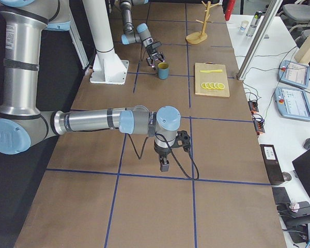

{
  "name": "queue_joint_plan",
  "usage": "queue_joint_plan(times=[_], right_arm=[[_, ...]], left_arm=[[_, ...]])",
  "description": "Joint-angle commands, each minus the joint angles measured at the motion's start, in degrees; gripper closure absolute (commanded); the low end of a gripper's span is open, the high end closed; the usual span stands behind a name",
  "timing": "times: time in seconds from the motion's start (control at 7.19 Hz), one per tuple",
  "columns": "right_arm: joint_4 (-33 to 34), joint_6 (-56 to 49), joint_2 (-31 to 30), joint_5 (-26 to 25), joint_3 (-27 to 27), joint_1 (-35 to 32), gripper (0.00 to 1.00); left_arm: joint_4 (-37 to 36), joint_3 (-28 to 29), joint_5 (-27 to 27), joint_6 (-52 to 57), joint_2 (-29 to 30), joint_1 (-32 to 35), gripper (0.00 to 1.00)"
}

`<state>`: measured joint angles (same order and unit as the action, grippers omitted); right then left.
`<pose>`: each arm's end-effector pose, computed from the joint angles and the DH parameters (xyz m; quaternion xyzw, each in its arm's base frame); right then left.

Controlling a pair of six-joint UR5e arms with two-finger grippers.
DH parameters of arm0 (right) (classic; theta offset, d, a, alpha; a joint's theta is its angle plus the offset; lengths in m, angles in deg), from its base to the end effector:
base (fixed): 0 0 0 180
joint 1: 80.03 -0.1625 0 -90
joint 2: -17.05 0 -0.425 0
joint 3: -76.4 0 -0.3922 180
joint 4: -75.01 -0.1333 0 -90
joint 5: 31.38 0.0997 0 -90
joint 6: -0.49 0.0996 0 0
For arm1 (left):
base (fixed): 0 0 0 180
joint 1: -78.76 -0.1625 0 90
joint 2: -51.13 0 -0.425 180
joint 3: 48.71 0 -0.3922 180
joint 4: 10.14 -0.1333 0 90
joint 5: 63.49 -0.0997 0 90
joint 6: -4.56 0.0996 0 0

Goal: Hang cup on storage rack
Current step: 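Move the left gripper to the teal mug and grasp its handle, then lift the teal mug with the left gripper toward the wooden mug tree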

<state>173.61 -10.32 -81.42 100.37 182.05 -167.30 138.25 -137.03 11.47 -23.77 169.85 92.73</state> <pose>0.0467 -0.4271 0.6106 0.0136 -0.3562 -0.1058 0.9283 0.5995 -0.3131 0.2652 0.4883 0.4723 0.2133 0.7021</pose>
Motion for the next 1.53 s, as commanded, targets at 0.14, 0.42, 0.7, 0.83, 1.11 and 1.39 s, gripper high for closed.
queue_joint_plan(times=[0.14, 0.42, 0.7, 0.83, 1.11, 1.39], right_arm=[[-0.1, 0.0, 0.0, 0.1, 0.0, 0.0, 0.0], [-0.1, 0.0, -0.1, 0.1, 0.0, 0.0, 0.0], [-0.1, 0.0, -0.1, 0.1, 0.0, 0.0, 0.0], [-0.1, 0.0, 0.0, 0.4, 0.0, 0.0, 0.0], [-0.2, -0.1, 0.0, 0.4, 0.0, 0.0, 0.0], [-0.2, -0.1, 0.0, 0.4, 0.0, 0.0, 0.0]], left_arm=[[-0.1, 1.0, 0.0, 0.3, 0.1, 0.0, 0.84], [0.1, 0.9, 0.0, 0.3, 0.1, 0.0, 0.99], [0.3, -0.7, 0.1, -0.3, 0.2, 0.3, 1.0], [0.3, -3.1, 0.1, -0.8, 0.2, 0.5, 1.0], [0.5, -5.3, 0.7, -22.2, -0.2, 2.2, 1.0], [0.5, -5.4, 0.8, -43.1, -0.6, 3.2, 1.0]])
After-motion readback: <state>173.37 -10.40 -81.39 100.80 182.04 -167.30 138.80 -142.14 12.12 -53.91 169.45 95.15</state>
